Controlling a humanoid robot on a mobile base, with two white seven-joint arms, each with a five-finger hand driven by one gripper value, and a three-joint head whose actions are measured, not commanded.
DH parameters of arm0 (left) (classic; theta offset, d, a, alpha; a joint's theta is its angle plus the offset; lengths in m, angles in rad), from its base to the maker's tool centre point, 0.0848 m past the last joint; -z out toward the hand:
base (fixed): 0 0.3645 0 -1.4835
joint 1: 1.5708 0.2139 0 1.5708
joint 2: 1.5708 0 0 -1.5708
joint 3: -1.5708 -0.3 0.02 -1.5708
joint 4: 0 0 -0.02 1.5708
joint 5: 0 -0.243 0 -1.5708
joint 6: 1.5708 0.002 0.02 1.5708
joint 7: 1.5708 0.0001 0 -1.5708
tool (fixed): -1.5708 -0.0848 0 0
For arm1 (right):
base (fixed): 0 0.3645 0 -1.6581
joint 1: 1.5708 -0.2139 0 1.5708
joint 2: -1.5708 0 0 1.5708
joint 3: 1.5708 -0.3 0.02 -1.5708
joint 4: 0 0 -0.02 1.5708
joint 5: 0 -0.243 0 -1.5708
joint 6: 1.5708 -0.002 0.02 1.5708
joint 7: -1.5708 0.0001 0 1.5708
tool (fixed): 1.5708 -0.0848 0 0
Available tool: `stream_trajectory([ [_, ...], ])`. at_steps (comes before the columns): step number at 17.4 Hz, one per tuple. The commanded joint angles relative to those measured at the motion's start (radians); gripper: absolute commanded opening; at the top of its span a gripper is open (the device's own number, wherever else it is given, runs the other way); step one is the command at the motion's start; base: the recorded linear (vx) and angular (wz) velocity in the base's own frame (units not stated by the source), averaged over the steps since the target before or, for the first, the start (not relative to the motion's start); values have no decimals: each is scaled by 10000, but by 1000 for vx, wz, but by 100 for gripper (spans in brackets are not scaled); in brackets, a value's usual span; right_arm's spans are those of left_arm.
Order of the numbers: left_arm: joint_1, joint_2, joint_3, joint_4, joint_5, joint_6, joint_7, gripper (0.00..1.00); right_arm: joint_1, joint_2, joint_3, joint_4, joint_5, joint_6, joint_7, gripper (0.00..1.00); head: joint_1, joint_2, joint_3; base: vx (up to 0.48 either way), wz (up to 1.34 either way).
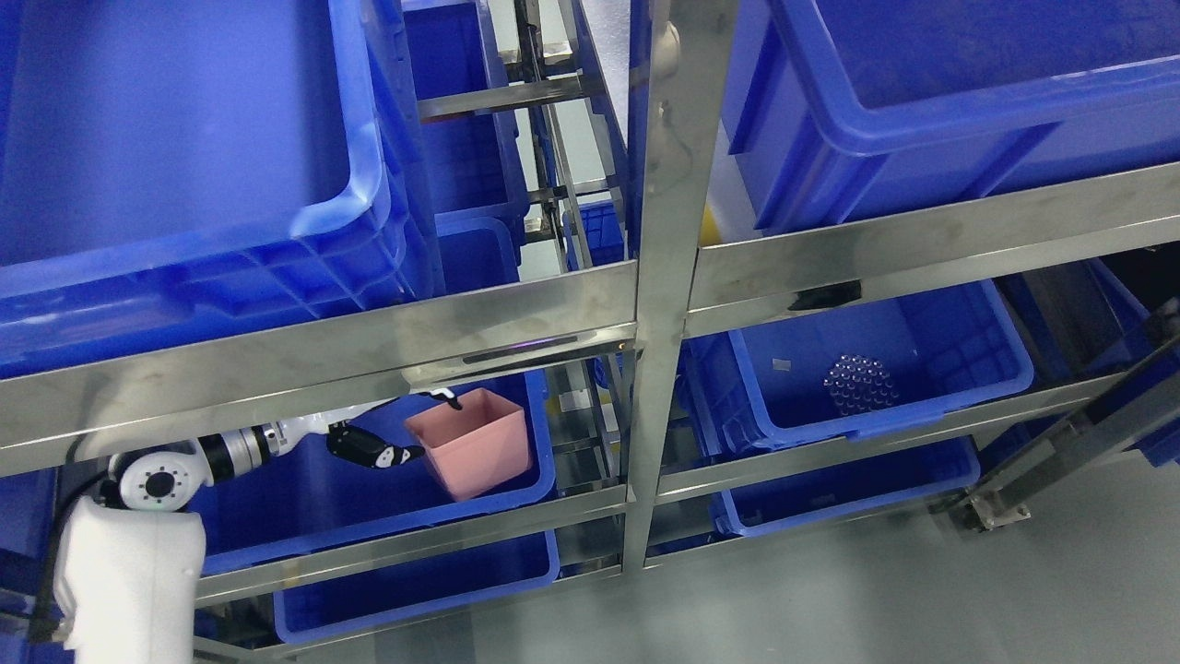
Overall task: Place storage box into left shelf container
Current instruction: 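Lower the pink box into the blue bin on the lower shelf, then open the left hand and withdraw it from the blue bin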
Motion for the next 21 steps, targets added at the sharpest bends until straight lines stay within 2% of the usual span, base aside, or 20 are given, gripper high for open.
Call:
stream_trajectory([
  [1, 414, -1696, 1201, 157, 1651, 673, 80, 81, 92, -175, -46, -175, 15, 28, 3, 100, 0, 0, 0, 0, 0],
  [2, 461, -1696, 1078, 110, 2186, 1117, 309, 85, 92, -175, -46, -175, 15, 28, 3, 100, 0, 0, 0, 0, 0],
  [4, 736, -1696, 833, -164, 3947, 1992, 1440, 85, 92, -175, -46, -175, 15, 28, 3, 100, 0, 0, 0, 0, 0],
  [6, 1470, -1696, 512, -1143, 5223, 2682, 3521, 92, 92, -175, -46, -175, 15, 28, 3, 100, 0, 0, 0, -3, 32],
  [8, 2177, -1696, 51, -2186, 5824, 3175, 5701, 97, 92, -175, -46, -175, 15, 28, 3, 100, 0, 0, 0, 0, 0],
  [9, 2362, -1696, -27, -2632, 6085, 3329, 6364, 98, 92, -175, -46, -175, 15, 28, 3, 100, 0, 0, 0, 1, -29],
  [13, 3265, -1696, 50, -5084, 7542, 5121, 6630, 99, 92, -175, -46, -175, 15, 28, 3, 100, 0, 0, 0, 0, -7],
  [16, 4034, -1696, 65, -5459, 7560, 5125, 7073, 100, 92, -175, -46, -175, 15, 28, 3, 100, 0, 0, 0, 0, 0],
  [19, 4633, -1696, -225, -5459, 7560, 4758, 8500, 100, 92, -175, -46, -175, 15, 28, 3, 100, 0, 0, 0, 0, 0],
  [21, 4741, -1696, -502, -5459, 7545, 4588, 8579, 100, 92, -175, -46, -175, 15, 28, 3, 100, 0, 0, 0, 0, 0],
])
